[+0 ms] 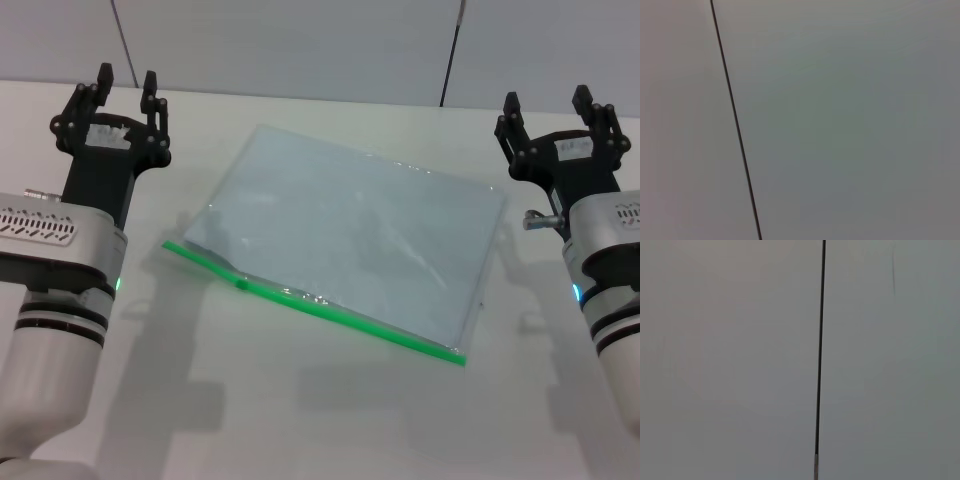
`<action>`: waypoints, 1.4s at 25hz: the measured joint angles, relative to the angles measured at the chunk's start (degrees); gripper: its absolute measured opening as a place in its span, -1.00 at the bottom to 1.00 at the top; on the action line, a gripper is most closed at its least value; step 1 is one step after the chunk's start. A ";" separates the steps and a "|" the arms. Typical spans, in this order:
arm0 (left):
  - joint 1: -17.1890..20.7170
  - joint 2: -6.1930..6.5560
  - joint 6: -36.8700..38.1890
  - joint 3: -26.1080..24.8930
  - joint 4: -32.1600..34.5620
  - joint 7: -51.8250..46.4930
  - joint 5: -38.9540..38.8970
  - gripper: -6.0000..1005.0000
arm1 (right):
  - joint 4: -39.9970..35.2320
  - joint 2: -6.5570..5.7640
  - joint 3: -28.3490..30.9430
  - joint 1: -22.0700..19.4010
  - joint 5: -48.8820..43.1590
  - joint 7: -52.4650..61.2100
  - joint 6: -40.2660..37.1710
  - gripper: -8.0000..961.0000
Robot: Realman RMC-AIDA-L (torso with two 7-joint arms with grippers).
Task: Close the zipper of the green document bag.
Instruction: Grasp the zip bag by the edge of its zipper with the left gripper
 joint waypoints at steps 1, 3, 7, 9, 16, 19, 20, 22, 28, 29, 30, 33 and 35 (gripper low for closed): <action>0.00 0.00 0.00 0.00 0.00 0.00 -0.02 -0.16 | 0.00 0.00 0.00 0.00 0.00 0.00 0.02 0.58; 0.18 0.00 -0.13 0.00 0.00 0.00 -0.04 -0.16 | 0.00 0.00 0.00 0.00 0.00 -0.02 0.05 0.58; 0.86 -0.03 -0.47 0.00 0.00 -0.01 -0.02 -0.16 | -0.01 0.00 0.00 0.00 0.00 -0.02 0.08 0.58; 1.18 -0.04 -0.46 0.00 0.00 -0.08 -0.03 -0.16 | 0.00 0.00 0.00 0.00 0.00 -0.03 0.08 0.58; 2.35 -0.16 -0.22 0.00 -0.08 -0.58 0.02 -0.17 | 0.00 0.00 0.00 0.00 0.00 -0.03 0.08 0.58; 2.53 -0.19 -0.22 0.00 -0.09 -1.53 0.02 -0.17 | 0.00 0.00 0.00 0.00 0.00 -0.03 0.08 0.58; 2.59 -0.21 -0.22 0.00 -0.09 -1.88 0.02 -0.17 | 0.00 0.00 0.00 0.00 0.00 -0.03 0.08 0.58; 2.90 -0.23 -0.27 0.00 -0.09 -3.83 0.02 -0.17 | 0.00 0.00 0.00 0.00 0.00 -0.04 0.08 0.58; 2.97 -0.15 0.07 0.00 -1.49 -4.69 0.01 -0.17 | 0.00 0.00 0.00 0.00 0.00 -0.09 0.08 0.58; 3.04 -0.18 0.07 0.00 -1.80 -3.28 0.00 -0.17 | 0.00 0.00 0.00 0.01 0.00 -0.10 0.08 0.58; 3.19 -0.18 0.02 -0.01 -1.91 -1.74 0.00 -0.17 | 0.00 -0.01 0.00 0.01 0.02 -0.10 0.08 0.58; 3.97 -0.15 -0.46 -0.01 -1.96 5.10 0.00 -0.18 | 0.00 -0.07 0.00 -0.04 0.10 -0.11 0.08 0.58; 4.75 -0.19 -0.61 0.00 -1.85 9.67 -0.04 -0.18 | 0.00 -0.10 0.00 -0.08 0.13 -0.15 0.08 0.58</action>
